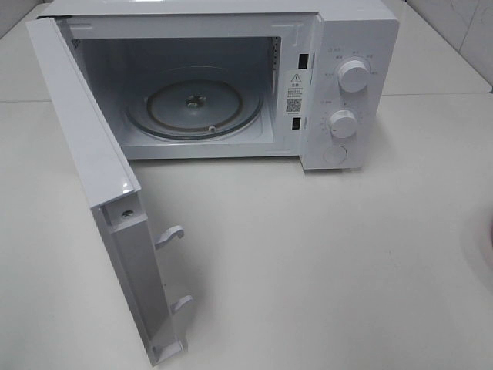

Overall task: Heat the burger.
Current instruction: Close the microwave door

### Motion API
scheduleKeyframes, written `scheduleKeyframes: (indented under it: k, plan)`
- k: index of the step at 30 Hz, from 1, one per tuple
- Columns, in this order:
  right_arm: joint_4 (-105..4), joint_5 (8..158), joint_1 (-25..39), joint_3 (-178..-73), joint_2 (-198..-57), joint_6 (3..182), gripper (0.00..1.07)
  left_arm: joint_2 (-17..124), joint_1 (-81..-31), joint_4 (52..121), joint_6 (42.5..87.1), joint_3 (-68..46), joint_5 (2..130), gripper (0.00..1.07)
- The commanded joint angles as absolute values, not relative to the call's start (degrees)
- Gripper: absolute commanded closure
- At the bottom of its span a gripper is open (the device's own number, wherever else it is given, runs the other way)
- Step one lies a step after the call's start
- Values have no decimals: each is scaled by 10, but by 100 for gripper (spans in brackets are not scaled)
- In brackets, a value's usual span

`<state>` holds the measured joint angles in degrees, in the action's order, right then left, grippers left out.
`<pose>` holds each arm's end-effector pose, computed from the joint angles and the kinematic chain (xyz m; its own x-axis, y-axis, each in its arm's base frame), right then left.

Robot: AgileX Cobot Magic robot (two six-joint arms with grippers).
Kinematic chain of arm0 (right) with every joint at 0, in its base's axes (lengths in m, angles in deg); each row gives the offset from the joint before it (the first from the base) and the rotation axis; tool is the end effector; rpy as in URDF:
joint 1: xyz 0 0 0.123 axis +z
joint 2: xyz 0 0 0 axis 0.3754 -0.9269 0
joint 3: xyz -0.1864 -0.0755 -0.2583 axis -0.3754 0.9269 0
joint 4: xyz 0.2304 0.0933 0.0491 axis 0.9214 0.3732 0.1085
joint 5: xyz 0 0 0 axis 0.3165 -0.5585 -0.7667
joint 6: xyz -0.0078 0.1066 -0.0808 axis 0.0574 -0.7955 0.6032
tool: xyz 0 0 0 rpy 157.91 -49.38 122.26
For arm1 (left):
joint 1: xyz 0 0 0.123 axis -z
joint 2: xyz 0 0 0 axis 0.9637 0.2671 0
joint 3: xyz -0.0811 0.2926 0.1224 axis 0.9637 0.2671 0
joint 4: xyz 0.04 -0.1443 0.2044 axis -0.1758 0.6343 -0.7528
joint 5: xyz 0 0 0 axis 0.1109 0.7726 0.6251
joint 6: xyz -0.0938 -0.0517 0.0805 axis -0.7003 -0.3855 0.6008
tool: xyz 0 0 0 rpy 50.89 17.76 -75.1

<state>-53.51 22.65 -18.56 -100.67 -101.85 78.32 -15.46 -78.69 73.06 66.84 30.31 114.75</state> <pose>0.1205 0.0014 0.3113 -0.7831 0.0940 -0.6147 0.0783 0.9956 0.0525 -0.0073 -0.0032 0.2610 -0.4367 0.0586 -0.8977 -0.0157 0.9972 0.0728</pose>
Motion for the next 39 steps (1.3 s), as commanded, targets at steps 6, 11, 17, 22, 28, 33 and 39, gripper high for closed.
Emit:
scheduleKeyframes:
  k: [6, 11, 17, 22, 28, 33, 39]
  plan:
    - [-543, 206, -185, -974, -923, 784, 31, -166, -789, 730, 666, 305, 1142, 6]
    - [-568, 198, -185, -947, -845, 779, 31, -166, -789, 730, 666, 305, 1142, 6]
    - [-549, 182, -185, -940, -745, 850, 31, -166, -789, 730, 666, 305, 1142, 6]
    - [-546, 174, -185, -940, -705, 858, 31, -166, -789, 730, 666, 305, 1142, 6]
    - [-557, 177, -185, -937, -644, 858, 31, -166, -789, 730, 666, 305, 1142, 6]
    - [-560, 180, -185, -914, -604, 853, 28, -166, -789, 730, 666, 305, 1142, 6]
    - [-560, 180, -185, -881, -571, 848, 8, -166, -789, 730, 666, 305, 1142, 6]
